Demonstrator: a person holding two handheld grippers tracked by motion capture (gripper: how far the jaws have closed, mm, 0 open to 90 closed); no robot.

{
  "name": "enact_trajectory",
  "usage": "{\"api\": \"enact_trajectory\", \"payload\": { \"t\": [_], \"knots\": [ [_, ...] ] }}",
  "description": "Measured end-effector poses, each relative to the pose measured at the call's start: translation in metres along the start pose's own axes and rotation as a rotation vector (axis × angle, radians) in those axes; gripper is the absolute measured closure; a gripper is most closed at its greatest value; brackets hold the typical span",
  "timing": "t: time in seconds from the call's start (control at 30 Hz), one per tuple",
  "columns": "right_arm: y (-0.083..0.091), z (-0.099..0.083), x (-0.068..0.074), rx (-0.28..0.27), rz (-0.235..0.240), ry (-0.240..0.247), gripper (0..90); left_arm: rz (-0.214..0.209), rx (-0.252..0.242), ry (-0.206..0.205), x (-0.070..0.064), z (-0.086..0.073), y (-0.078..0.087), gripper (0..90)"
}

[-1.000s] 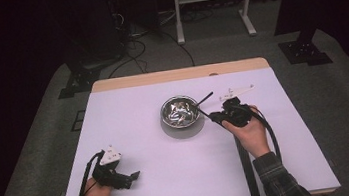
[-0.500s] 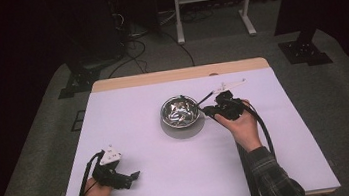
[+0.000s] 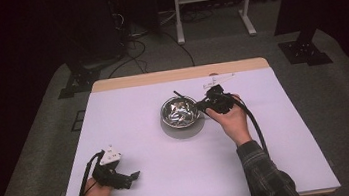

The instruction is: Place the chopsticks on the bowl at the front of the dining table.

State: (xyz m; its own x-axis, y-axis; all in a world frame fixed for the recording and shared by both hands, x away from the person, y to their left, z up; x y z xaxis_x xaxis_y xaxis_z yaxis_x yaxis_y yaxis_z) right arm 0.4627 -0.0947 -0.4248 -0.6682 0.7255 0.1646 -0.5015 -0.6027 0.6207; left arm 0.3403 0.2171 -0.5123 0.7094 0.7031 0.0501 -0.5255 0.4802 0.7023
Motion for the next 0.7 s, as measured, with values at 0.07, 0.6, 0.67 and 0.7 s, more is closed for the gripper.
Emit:
{"api": "enact_trajectory", "payload": {
  "t": [0.07, 0.6, 0.67, 0.7],
  "knots": [
    [-0.004, 0.003, 0.000, 0.002, 0.000, 0.001, 85.9, 0.000, 0.000, 0.000, 0.000, 0.000, 0.000, 0.0],
    [-0.037, 0.019, -0.004, 0.032, -0.008, 0.000, 85.9, 0.000, -0.002, 0.000, 0.000, 0.000, 0.000, 0.0],
    [-0.041, 0.021, -0.006, 0.035, -0.013, -0.001, 85.9, 0.000, -0.003, 0.001, 0.000, 0.000, 0.000, 0.0],
    [-0.042, 0.022, -0.006, 0.034, -0.011, -0.001, 85.9, 0.000, -0.003, 0.001, 0.000, 0.000, 0.000, 0.0]
  ]
}}
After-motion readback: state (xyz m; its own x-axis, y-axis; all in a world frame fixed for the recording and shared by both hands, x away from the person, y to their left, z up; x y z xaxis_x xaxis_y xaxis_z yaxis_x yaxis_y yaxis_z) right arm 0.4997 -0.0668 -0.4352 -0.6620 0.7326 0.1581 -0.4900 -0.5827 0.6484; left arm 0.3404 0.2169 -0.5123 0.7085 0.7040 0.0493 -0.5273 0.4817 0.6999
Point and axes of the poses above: each handheld gripper's, and its own axes: y roughly backward along the jaws, z roughly out of its top, x roughly to its left, the point moved 7 cm from there along -y, roughly forward along the jaws, and after that the axes turned 2 degrees about z, right-handed, at the moved point
